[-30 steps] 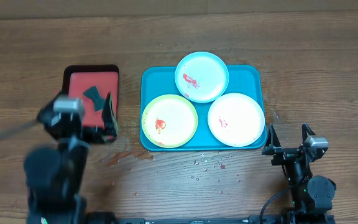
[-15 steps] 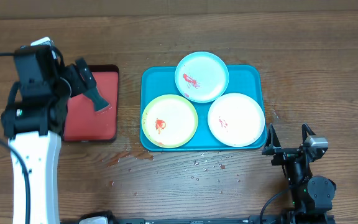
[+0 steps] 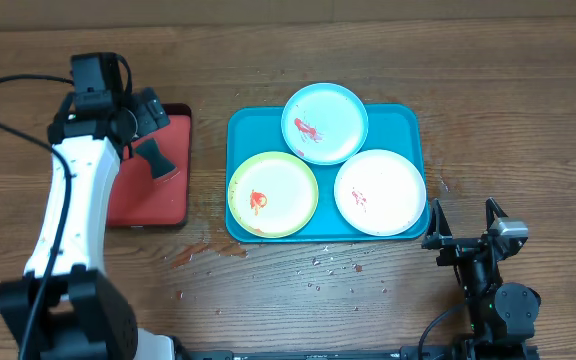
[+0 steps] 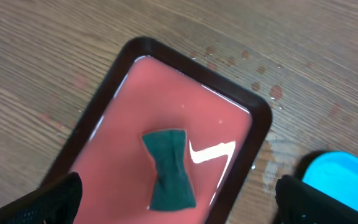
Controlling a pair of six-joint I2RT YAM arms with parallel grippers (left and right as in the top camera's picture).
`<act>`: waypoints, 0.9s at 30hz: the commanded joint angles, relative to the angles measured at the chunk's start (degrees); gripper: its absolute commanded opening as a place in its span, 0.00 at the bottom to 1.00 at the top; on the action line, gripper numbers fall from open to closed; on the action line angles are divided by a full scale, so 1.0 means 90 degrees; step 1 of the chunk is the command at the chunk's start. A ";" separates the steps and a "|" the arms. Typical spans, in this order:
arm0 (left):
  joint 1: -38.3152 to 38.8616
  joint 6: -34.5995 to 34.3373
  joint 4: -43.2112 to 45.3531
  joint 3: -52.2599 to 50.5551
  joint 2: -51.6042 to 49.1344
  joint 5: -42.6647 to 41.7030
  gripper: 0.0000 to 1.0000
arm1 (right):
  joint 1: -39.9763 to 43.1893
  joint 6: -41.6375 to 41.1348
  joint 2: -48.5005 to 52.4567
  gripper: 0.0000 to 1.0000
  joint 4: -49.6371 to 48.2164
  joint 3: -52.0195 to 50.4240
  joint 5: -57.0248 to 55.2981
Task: Clean dirty plates on tray and stack at the side
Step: 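Move the left gripper over the sponge in the red tray, then lower the left gripper and grasp the green sponge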
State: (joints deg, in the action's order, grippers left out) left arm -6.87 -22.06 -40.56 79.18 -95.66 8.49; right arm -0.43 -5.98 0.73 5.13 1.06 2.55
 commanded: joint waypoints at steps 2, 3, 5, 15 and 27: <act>-0.0027 -0.0318 0.0017 0.0107 -0.0544 0.0029 0.63 | -0.0029 0.0005 -0.0051 1.00 -0.0051 -0.0068 -0.0061; -0.0027 -0.0321 -0.0007 0.0107 -0.0661 0.0027 0.64 | -0.0029 0.0005 -0.0051 1.00 -0.0051 -0.0068 -0.0061; -0.0027 -0.0454 -0.0039 0.0107 -0.0884 0.0051 0.75 | -0.0029 0.0005 -0.0051 1.00 -0.0051 -0.0068 -0.0061; -0.0039 -0.0804 0.0044 0.0107 -0.1821 0.0078 0.87 | -0.0029 0.0002 -0.0049 1.00 -0.0051 -0.0068 -0.0061; -0.0039 -0.1122 0.0835 0.0107 -0.2441 0.0274 0.86 | -0.0029 0.0002 -0.0051 1.00 -0.0051 -0.0068 -0.0061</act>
State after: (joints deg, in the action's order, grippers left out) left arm -6.87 -30.81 -34.39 79.18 -116.16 9.34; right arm -0.40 -5.98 0.73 5.13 1.06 2.55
